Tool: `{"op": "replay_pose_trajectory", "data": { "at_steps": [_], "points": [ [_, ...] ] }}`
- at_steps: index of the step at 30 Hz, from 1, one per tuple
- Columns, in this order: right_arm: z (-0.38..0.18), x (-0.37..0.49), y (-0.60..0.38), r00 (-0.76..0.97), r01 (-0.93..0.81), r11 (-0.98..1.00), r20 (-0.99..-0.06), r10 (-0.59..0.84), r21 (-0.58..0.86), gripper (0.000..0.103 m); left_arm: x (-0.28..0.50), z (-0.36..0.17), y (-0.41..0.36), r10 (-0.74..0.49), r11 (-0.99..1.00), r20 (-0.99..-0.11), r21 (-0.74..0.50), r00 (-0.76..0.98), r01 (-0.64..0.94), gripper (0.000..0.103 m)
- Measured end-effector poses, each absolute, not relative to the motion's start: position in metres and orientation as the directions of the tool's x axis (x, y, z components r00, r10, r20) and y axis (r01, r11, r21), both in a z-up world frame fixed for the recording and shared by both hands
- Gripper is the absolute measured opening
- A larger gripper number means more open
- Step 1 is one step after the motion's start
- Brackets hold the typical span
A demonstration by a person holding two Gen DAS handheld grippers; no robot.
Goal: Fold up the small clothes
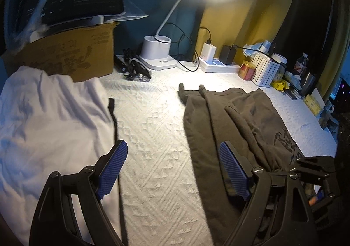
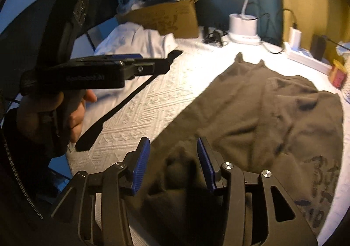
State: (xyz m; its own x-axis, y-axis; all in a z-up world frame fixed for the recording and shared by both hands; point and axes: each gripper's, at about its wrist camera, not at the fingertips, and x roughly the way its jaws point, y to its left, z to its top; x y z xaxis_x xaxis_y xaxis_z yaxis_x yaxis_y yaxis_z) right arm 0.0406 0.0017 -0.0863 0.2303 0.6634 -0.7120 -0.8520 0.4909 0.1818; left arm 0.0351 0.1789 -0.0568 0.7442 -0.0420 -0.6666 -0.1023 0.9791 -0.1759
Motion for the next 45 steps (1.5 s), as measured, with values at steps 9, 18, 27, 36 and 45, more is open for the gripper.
{"op": "replay_pose_trajectory", "data": {
  "at_steps": [9,18,27,36,45],
  "points": [
    [-0.08,0.09,-0.066,0.364,-0.756,0.63,-0.683,0.633,0.181,0.048,0.086,-0.059,0.139,-0.051,0.996,-0.68,-0.093,0.731,-0.017,0.086],
    [-0.091,0.156,-0.129,0.486,-0.626,0.764,-0.689,0.538,0.156,0.048,0.153,-0.083,0.111,-0.1,0.994,-0.746,-0.052,0.658,0.093,0.054],
    [-0.103,0.206,-0.17,0.543,-0.52,0.836,-0.688,0.482,0.175,0.048,0.188,-0.098,0.101,-0.122,0.989,-0.785,-0.046,0.607,0.139,0.005],
    [-0.109,0.226,-0.168,0.531,-0.496,0.84,-0.689,0.494,0.22,0.048,0.171,-0.067,0.115,-0.074,0.995,-0.719,-0.012,0.691,0.095,0.002],
    [-0.108,0.224,-0.147,0.503,-0.538,0.812,-0.687,0.525,0.227,0.048,0.167,-0.092,0.155,-0.025,1.0,-0.754,-0.025,0.657,0.009,0.003]
  ]
}}
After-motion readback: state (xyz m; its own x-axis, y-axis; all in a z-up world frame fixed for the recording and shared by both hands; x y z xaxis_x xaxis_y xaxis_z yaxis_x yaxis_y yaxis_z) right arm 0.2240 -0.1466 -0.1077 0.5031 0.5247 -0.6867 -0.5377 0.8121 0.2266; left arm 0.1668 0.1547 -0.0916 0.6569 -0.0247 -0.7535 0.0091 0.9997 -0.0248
